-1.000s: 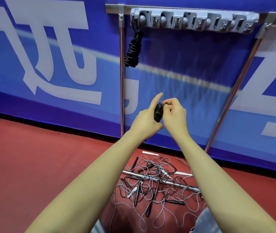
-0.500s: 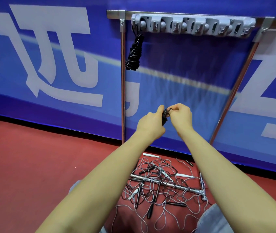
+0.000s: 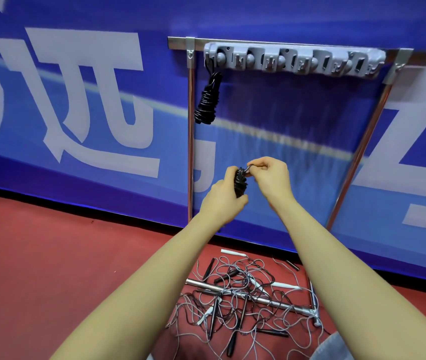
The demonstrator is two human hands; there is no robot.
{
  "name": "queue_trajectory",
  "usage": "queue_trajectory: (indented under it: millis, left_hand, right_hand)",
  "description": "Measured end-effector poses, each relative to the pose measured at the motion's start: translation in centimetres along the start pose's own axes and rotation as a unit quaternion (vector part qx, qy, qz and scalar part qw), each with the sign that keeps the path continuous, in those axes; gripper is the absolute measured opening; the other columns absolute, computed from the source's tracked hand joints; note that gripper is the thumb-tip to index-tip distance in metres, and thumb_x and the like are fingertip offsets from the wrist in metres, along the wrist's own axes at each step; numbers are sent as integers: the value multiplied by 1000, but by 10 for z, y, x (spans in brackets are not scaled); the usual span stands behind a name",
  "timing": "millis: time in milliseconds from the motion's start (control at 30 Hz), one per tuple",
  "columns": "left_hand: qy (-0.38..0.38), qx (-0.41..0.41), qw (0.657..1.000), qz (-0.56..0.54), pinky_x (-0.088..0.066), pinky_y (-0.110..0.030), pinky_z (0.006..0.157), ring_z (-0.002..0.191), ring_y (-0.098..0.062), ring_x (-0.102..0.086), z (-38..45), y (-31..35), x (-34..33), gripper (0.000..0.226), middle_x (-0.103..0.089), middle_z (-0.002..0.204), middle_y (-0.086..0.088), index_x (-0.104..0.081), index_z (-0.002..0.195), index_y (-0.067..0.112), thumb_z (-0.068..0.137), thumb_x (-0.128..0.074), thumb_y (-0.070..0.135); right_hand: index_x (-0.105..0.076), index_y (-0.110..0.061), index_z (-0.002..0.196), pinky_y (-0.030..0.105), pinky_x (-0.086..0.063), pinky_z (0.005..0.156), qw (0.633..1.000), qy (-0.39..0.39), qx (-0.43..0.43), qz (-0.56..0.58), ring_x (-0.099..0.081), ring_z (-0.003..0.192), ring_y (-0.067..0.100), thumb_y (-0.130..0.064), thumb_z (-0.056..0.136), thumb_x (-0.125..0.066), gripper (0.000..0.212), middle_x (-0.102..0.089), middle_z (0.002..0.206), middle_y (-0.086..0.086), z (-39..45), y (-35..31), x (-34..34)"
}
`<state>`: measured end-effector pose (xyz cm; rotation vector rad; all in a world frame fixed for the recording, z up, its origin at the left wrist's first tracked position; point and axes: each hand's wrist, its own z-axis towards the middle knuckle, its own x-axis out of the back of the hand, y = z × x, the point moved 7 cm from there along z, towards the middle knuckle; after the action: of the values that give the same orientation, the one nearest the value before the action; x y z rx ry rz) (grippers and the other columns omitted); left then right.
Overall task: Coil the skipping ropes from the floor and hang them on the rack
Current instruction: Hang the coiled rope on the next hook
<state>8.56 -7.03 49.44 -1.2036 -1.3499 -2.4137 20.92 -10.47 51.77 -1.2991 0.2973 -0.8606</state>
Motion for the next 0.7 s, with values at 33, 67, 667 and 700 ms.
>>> queue_trajectory:
  millis: [33,67,667,700]
  left_hand:
    - [10,-6,999,-43,-50,-36,63,78,-25,-58,4,1,4,53,-59,102,-7,-29,132,26,86,-55,23]
    - [18,-10,997,-74,-47,-32,61,76,-22,-58,8,2,8,50,-58,102,-6,-29,131,25,88,-54,24]
    - [174,-52,945,-272,-46,-29,73,78,-15,-55,154,42,123,9,-59,88,1,-53,97,18,90,-58,20]
    - [185,-53,943,-271,-45,-29,70,74,-14,-54,163,43,127,8,-60,85,2,-53,96,18,89,-58,21]
  right_hand:
    - [-67,-11,82,19,-43,66,1000,-4,7,9,-64,69,4,0,82,-56,15,-68,71,-1,3,-7,-2]
    - [-67,-11,82,19,-44,66,1000,-7,13,18,-64,70,4,0,82,-57,14,-68,72,-1,6,-14,-3]
    - [-74,-17,80,33,-54,86,984,27,170,-47,-69,81,13,-8,79,-67,11,-71,76,-3,123,-148,-14]
    - [-74,-20,77,36,-53,87,985,32,166,-44,-69,82,14,-10,78,-68,11,-71,75,-4,134,-151,-16]
